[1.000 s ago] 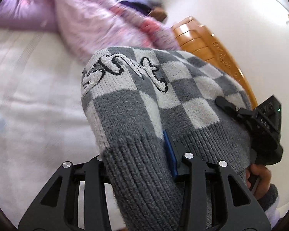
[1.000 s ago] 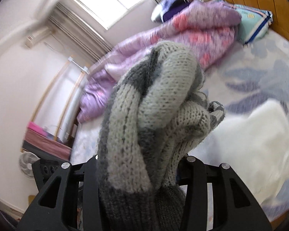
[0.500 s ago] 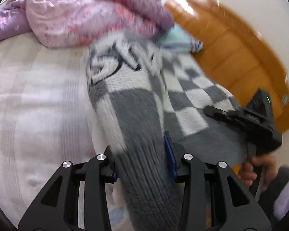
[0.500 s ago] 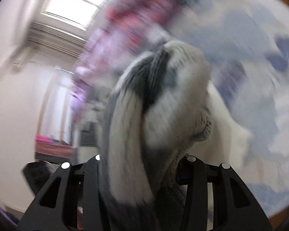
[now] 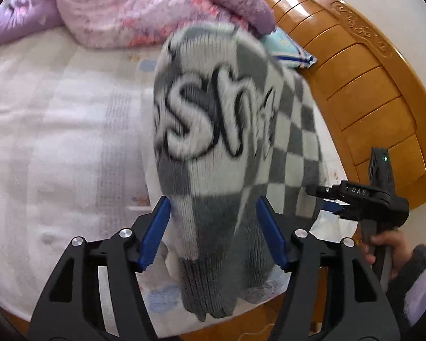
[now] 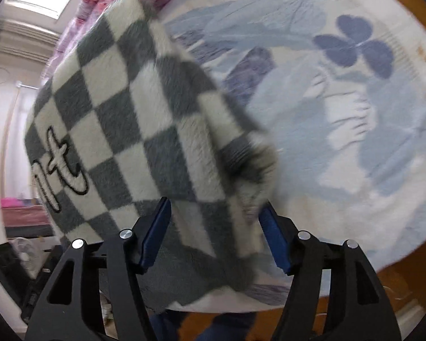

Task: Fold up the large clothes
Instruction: 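Lower the folded cardigan onto the bed and open both tools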

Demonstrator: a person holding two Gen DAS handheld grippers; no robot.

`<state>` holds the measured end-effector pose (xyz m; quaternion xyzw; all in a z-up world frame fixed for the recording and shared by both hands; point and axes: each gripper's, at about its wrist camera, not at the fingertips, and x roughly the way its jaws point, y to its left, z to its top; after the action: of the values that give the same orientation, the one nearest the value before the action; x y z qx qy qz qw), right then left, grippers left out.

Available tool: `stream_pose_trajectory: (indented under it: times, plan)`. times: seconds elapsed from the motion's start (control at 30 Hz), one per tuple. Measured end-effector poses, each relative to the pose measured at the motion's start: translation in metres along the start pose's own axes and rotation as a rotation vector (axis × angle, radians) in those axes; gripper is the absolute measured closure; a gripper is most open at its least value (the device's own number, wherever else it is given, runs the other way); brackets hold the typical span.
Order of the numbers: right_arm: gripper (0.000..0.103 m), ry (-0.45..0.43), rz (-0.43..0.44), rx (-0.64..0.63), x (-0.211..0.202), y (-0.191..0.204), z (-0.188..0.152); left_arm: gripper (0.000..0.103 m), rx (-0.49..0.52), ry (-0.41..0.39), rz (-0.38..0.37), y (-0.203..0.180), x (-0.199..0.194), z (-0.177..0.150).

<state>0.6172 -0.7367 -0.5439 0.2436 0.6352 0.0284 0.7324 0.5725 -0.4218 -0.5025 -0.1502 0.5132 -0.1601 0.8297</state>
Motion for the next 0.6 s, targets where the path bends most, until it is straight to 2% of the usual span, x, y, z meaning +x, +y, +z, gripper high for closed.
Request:
stream_pose_trajectory:
  times: [0.03, 0.1, 0.13, 0.17, 0.23, 0.3, 0.37, 0.4, 0.43, 0.5, 0.6]
  plan:
    - [0.042, -0.016, -0.073, -0.045, -0.010, 0.006, 0.003, 0.037, -0.002, -0.027, -0.001, 0.001, -0.008, 0.005]
    - [0.055, -0.056, -0.151, -0.116, -0.029, 0.018, 0.005, 0.035, -0.008, -0.048, 0.014, 0.005, -0.015, 0.014]
    - [0.064, -0.084, -0.168, -0.158, -0.039, 0.031, 0.006, 0.034, -0.002, -0.050, 0.033, 0.006, -0.017, 0.017]
    - [0.073, -0.111, -0.151, -0.205, -0.047, 0.046, 0.005, 0.033, 0.008, -0.039, 0.059, 0.005, -0.016, 0.018]
    - [0.078, -0.105, -0.116, -0.274, -0.046, 0.070, 0.007, 0.033, 0.016, 0.003, 0.090, 0.007, -0.006, 0.020]
    - [0.081, -0.073, -0.118, -0.338, -0.027, 0.088, 0.011, 0.034, 0.022, 0.069, 0.143, 0.007, 0.012, 0.018]
    - [0.085, -0.029, -0.167, -0.364, 0.005, 0.091, 0.021, 0.031, 0.015, 0.080, 0.154, 0.011, 0.022, 0.015]
    - [0.089, 0.017, -0.219, -0.363, 0.028, 0.085, 0.027, 0.029, 0.009, 0.080, 0.165, 0.013, 0.024, 0.015]
    - [0.092, 0.028, -0.240, -0.360, 0.040, 0.081, 0.030, 0.028, 0.004, 0.084, 0.163, 0.016, 0.027, 0.016]
    - [0.092, 0.053, -0.251, -0.337, 0.056, 0.071, 0.037, 0.023, 0.012, 0.104, 0.143, 0.017, 0.034, 0.014]
    - [0.092, 0.076, -0.321, -0.361, 0.070, 0.065, 0.043, 0.023, 0.056, 0.104, 0.125, 0.007, 0.040, 0.014]
